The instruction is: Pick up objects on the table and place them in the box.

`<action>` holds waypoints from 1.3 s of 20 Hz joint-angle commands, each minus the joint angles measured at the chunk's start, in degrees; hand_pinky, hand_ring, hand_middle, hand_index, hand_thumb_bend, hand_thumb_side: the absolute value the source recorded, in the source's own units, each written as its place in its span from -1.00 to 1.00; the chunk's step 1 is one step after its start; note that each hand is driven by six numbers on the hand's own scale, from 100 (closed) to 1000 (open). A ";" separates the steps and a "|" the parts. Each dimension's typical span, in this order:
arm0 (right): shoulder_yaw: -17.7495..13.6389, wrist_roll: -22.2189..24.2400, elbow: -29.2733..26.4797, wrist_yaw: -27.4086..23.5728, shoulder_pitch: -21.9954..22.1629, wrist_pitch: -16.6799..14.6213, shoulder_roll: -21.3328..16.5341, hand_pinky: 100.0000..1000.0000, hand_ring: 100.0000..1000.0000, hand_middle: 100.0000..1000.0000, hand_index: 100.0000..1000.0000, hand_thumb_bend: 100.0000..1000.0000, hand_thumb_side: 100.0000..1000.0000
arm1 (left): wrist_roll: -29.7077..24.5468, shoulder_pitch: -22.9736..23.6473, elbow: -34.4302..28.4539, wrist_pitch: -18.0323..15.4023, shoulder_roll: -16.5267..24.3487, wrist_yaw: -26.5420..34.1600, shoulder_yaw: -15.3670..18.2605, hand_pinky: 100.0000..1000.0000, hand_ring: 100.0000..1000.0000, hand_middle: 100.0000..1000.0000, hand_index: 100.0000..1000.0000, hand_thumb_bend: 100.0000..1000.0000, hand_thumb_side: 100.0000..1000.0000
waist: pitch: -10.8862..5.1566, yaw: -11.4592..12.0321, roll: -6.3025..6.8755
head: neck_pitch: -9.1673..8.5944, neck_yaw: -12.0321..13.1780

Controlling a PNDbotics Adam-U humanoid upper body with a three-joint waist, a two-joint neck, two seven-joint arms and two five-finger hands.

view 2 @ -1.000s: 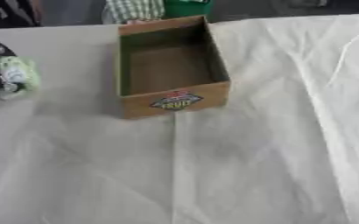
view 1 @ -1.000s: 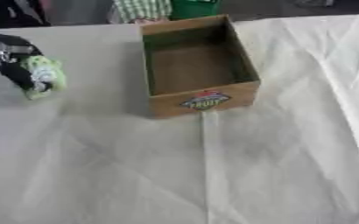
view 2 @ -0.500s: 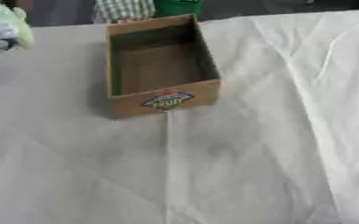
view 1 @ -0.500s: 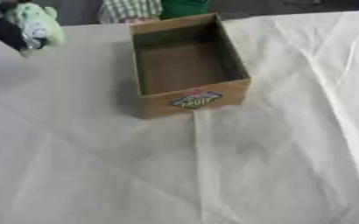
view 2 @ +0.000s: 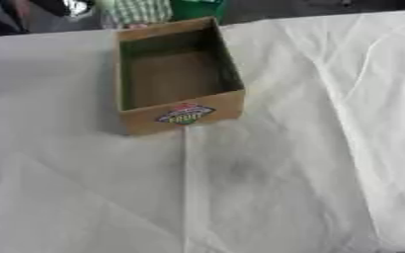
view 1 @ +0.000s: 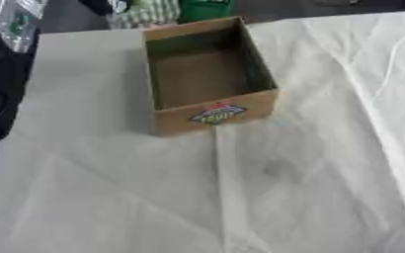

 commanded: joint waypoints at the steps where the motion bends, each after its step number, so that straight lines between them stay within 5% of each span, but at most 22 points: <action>1: -0.02 0.48 -0.79 -0.68 -1.23 -0.17 -1.14 0.64 0.32 0.37 0.72 -1.00 0.05 | 4.90 -2.24 0.73 0.82 -2.40 -3.90 -0.32 -0.38 -0.20 -0.25 0.32 -1.00 -0.56 | -0.81 -0.60 -0.14 | -1.00 1.04; 9: 0.40 1.12 -0.79 -1.39 -2.60 -0.44 -1.20 0.63 0.32 0.37 0.72 -1.00 0.05 | 14.33 -3.76 11.99 -0.14 -7.62 -11.96 -1.46 -0.36 -0.15 -0.20 0.35 -1.00 -0.59 | -0.42 -3.13 0.52 | -1.34 2.19; 14: 0.64 1.45 -0.79 -1.68 -3.25 -0.47 -1.18 0.64 0.32 0.37 0.72 -1.00 0.05 | 13.12 -3.48 18.30 -4.10 -9.48 -8.15 -0.66 -0.22 -0.07 -0.08 0.40 -1.00 -0.59 | -0.23 -4.04 1.01 | -1.17 2.43; 23: 0.78 1.72 -0.79 -1.84 -3.66 -0.36 -1.16 0.64 0.32 0.37 0.72 -1.00 0.05 | 8.75 -2.99 23.37 -7.20 -10.07 -6.13 0.08 -0.12 0.11 0.09 0.50 -1.00 -0.22 | -0.11 -5.06 1.83 | -1.03 2.73; 26: 0.68 1.67 -0.79 -1.79 -3.57 -0.36 -1.19 0.64 0.32 0.37 0.72 -1.00 0.05 | 8.07 -2.84 24.35 -7.94 -10.10 -8.55 0.01 0.08 0.40 0.32 0.66 -0.96 0.02 | -0.06 -5.17 1.88 | -0.79 2.76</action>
